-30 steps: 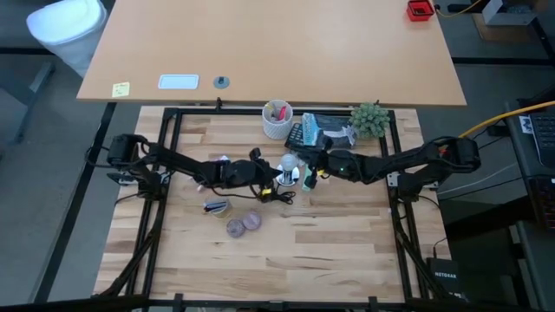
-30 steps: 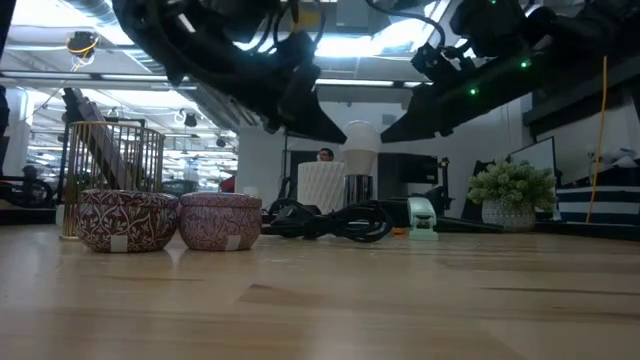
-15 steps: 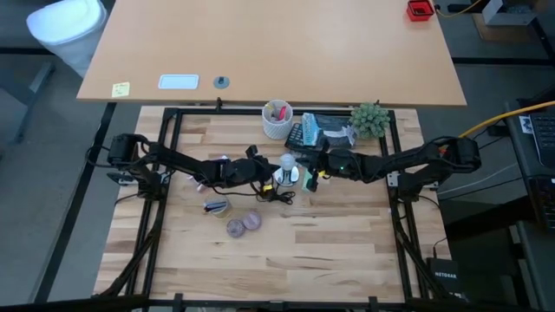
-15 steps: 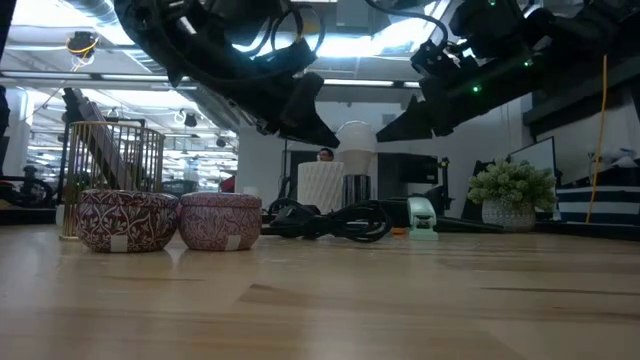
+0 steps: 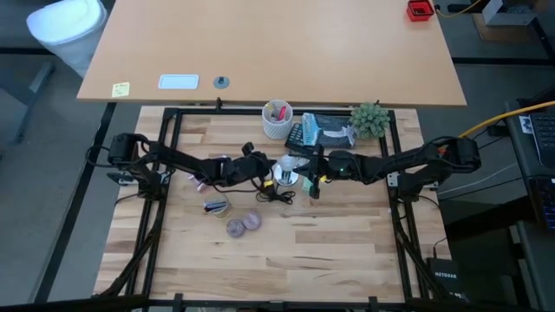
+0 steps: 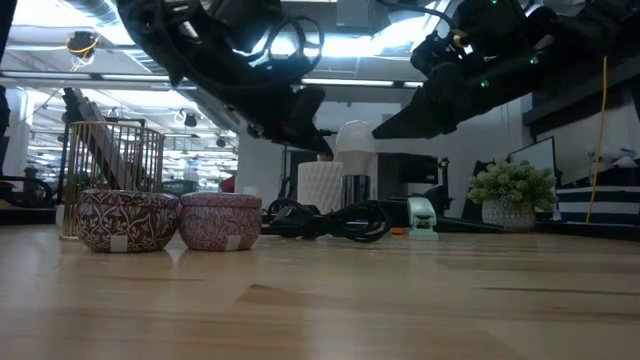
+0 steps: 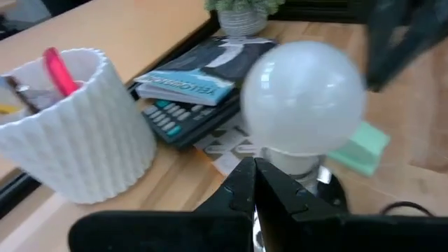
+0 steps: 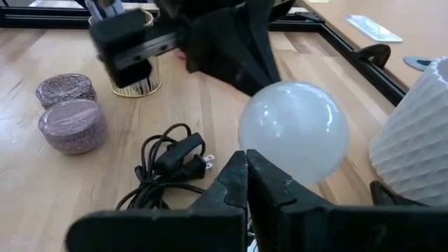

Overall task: Screw lightbulb
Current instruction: Insert the white lightbulb into the silver lamp

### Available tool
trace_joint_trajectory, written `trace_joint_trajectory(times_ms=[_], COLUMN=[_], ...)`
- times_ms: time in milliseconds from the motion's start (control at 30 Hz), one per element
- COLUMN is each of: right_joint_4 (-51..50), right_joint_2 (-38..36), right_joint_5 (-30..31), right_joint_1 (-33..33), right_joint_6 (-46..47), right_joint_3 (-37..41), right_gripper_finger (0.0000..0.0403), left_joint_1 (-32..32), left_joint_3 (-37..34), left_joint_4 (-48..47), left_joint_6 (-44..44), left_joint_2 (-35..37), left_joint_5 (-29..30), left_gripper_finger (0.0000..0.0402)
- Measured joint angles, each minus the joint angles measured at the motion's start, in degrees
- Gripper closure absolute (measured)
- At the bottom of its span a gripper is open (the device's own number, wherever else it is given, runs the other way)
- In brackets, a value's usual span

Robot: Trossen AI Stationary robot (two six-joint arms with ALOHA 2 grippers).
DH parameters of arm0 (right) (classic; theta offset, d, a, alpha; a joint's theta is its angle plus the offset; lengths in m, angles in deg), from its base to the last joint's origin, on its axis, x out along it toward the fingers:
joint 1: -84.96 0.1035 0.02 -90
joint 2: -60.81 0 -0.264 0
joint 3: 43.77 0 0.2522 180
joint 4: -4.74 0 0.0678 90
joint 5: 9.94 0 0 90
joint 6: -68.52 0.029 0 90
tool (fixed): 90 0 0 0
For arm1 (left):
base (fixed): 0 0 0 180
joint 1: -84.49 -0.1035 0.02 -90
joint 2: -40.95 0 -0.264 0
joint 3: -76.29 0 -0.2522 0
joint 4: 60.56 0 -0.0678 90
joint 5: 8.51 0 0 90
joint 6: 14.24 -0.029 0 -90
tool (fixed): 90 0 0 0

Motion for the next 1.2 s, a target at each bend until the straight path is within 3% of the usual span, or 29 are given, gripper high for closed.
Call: trace_joint_trajectory(times_ms=[333, 600, 833, 1200], right_joint_4=[0.4, 0.6, 0.6, 6.8], right_joint_2=[-4.8, -9.3, -5.1, 3.3], right_joint_5=[2.7, 15.1, 18.1, 15.5], right_joint_1=[0.0, -0.1, -0.2, -0.1], right_joint_6=[-0.3, -2.2, -2.2, -1.6], right_joint_3=[0.0, 0.0, 0.0, 0.0], right_gripper_finger=[0.04, 0.04, 0.04, 0.04], left_joint_1=[0.2, 3.0, 5.1, 4.9], left_joint_3=[0.0, 0.0, 0.0, 0.0], left_joint_4=[-0.6, 0.2, 5.5, 9.0], left_joint_6=[-2.0, -2.6, 1.6, 1.1], left_joint_2=[2.5, 6.9, 3.3, -1.4], left_joint_5=[3.2, 3.2, -3.3, -2.5], left_gripper_finger=[0.0401, 0.0401, 0.0401, 0.0401])
